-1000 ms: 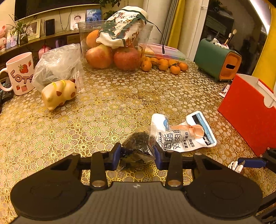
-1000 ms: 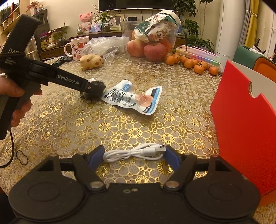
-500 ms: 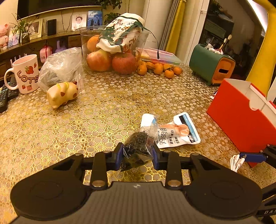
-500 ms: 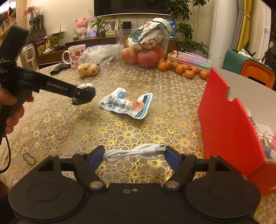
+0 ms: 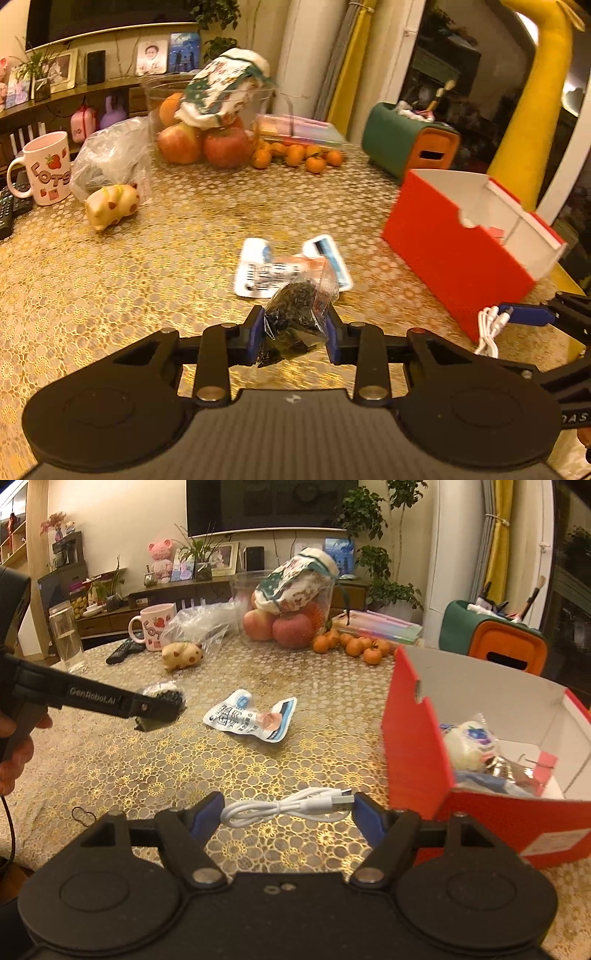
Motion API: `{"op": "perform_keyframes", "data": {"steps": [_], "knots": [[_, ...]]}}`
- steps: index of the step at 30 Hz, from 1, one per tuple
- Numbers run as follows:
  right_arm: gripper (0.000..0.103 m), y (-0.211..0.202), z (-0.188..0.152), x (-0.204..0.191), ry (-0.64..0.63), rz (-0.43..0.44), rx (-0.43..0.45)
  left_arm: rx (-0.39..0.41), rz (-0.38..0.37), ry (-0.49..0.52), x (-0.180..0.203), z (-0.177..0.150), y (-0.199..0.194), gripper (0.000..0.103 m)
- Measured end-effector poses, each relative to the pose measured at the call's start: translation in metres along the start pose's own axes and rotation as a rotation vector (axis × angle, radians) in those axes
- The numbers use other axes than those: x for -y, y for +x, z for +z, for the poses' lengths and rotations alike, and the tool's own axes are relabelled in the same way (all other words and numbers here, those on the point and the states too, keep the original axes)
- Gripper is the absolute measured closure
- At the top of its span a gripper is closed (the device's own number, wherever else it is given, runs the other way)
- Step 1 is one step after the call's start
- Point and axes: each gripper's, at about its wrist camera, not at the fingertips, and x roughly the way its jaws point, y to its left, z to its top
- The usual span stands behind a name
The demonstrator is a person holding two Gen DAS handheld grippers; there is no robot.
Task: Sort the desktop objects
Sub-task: 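Carry the black bag and white cable over the red shoebox with both tools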
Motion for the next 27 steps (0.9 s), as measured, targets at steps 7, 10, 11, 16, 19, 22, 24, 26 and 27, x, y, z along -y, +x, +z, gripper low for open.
{"op": "perform_keyframes", "data": {"steps": [7, 10, 11, 16, 19, 22, 24, 26, 27], "knots": [[0.028, -0.033, -0.001, 0.006, 0.008, -0.018, 0.035, 0.005, -0.063, 0.042, 0.038, -0.003, -0.024, 0.071], [0.028, -0.048, -0.001, 0.010, 0.005, -0.027, 0.052, 0.008, -0.094, 0.064, 0.055, -0.002, -0.032, 0.071], [0.028, -0.053, 0.000, 0.012, 0.004, -0.032, 0.057, 0.009, -0.102, 0.072, 0.061, -0.002, -0.034, 0.071], [0.028, -0.076, -0.003, 0.022, 0.010, -0.053, 0.081, 0.015, -0.151, 0.105, 0.091, 0.001, -0.041, 0.071], [0.028, -0.088, -0.004, 0.031, 0.011, -0.071, 0.091, 0.022, -0.171, 0.125, 0.110, 0.003, -0.042, 0.071], [0.028, -0.099, -0.004, 0.042, 0.013, -0.097, 0.102, 0.027, -0.192, 0.137, 0.126, 0.007, -0.042, 0.071], [0.028, -0.106, -0.004, 0.051, 0.013, -0.115, 0.110, 0.028, -0.205, 0.152, 0.137, 0.010, -0.041, 0.071], [0.028, -0.112, -0.004, 0.060, 0.015, -0.132, 0.117, 0.031, -0.216, 0.167, 0.148, 0.013, -0.040, 0.071], [0.028, -0.115, -0.003, 0.065, 0.016, -0.140, 0.119, 0.030, -0.222, 0.174, 0.153, 0.015, -0.039, 0.071]]}}
